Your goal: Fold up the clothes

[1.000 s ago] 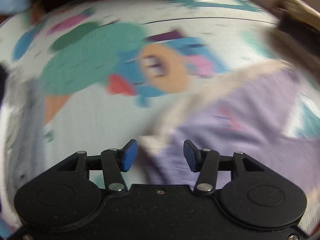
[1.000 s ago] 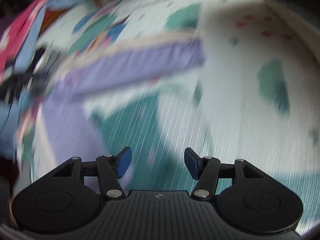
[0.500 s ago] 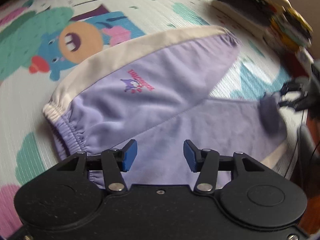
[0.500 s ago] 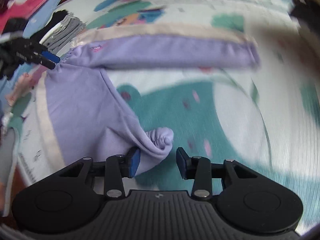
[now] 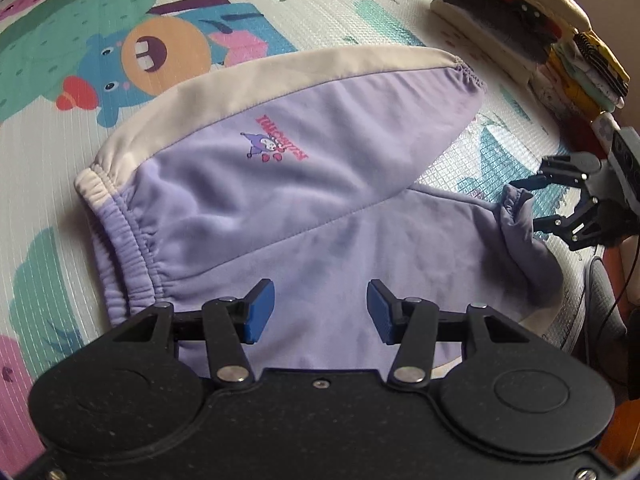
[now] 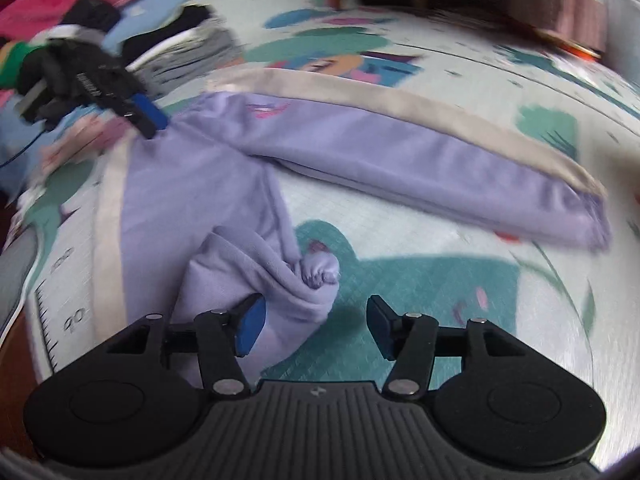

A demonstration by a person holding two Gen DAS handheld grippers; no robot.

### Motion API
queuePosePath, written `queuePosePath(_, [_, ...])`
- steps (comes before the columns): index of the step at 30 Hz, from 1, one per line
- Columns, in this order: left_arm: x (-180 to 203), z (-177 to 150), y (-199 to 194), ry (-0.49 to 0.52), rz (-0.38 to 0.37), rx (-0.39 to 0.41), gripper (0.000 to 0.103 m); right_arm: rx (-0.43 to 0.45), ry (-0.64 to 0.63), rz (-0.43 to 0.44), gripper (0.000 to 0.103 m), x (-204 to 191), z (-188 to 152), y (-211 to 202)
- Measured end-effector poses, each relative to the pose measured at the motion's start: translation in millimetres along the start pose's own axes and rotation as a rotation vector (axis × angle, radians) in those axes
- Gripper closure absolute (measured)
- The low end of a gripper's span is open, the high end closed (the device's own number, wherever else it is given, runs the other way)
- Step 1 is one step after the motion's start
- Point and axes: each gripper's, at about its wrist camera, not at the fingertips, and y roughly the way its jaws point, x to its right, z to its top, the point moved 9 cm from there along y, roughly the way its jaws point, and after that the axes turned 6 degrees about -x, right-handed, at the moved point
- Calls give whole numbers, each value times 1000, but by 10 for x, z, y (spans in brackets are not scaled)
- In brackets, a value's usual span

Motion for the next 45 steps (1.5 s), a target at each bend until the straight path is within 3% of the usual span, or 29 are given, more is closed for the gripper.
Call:
queuePosePath(2, [-11,-5,1,-1,3,1,53,-11,5,65,46,0,61,65])
queuePosePath(4, [-20,-9,8,-9,0,1,53,-11,55,118,56,-8,84,92])
queuePosePath(5, [-22,-12,14,-11,-1,0,53,-10,82,135,66,-30,89,99])
queuePosePath(6, [-24,-16,21,-12,-1,-1,53,-5,103,141,76,-63,95,90])
queuePosePath(8, [-30,-28,37,-9,-1,-7,53,7,151,131,85,-131,98,25])
queuePosePath(12, [-53,-46,42,-17,-10,-7,53,46,488,140,88,31,-57,-483])
queuePosePath(14, [-68,-71,31,-18,-13,-9,53,-1,683,107,88,203,-267,-821])
queuePosePath(16, [-93,-104,37,-20,-7,-18,53,-132,863,32,81,380,-625,-1024])
queuePosePath(18, [-125,-142,58,-22,5,-29,53,-203,957,-71,36,539,-961,-1164])
queuePosePath(22, [-138,-198,57,-21,20,-41,53,-172,799,-148,35,593,-1170,-1200])
queuePosePath(26, [-135,-279,71,-21,26,-61,53,-142,348,-175,36,365,-1083,-1016])
queuePosePath(29, [-123,-313,91,-7,30,-74,53,-111,135,-105,35,269,-980,-932])
queuePosePath(34, [-131,-288,107,-7,33,-80,53,-91,46,85,38,186,-754,-725])
queuePosePath(36, [-126,-278,110,-5,33,-79,53,-94,66,166,56,101,-676,-682])
queuePosePath(37, [-124,-275,111,-4,32,-79,52,-88,85,200,57,48,-640,-689])
queuePosePath(38, [-123,-276,114,-5,31,-79,52,-82,112,229,62,3,-610,-698])
queuePosePath(39, [-121,-277,120,-5,30,-80,52,-77,144,255,73,-37,-583,-709])
queuePosePath(41, [-120,-279,126,-2,31,-82,52,-80,247,279,76,-66,-565,-734])
queuePosePath(43, [-119,-275,122,-2,30,-81,52,-72,501,332,78,11,-574,-864])
queuePosePath(45, [-131,-275,106,-9,27,-76,52,-41,849,452,79,129,-658,-1074])
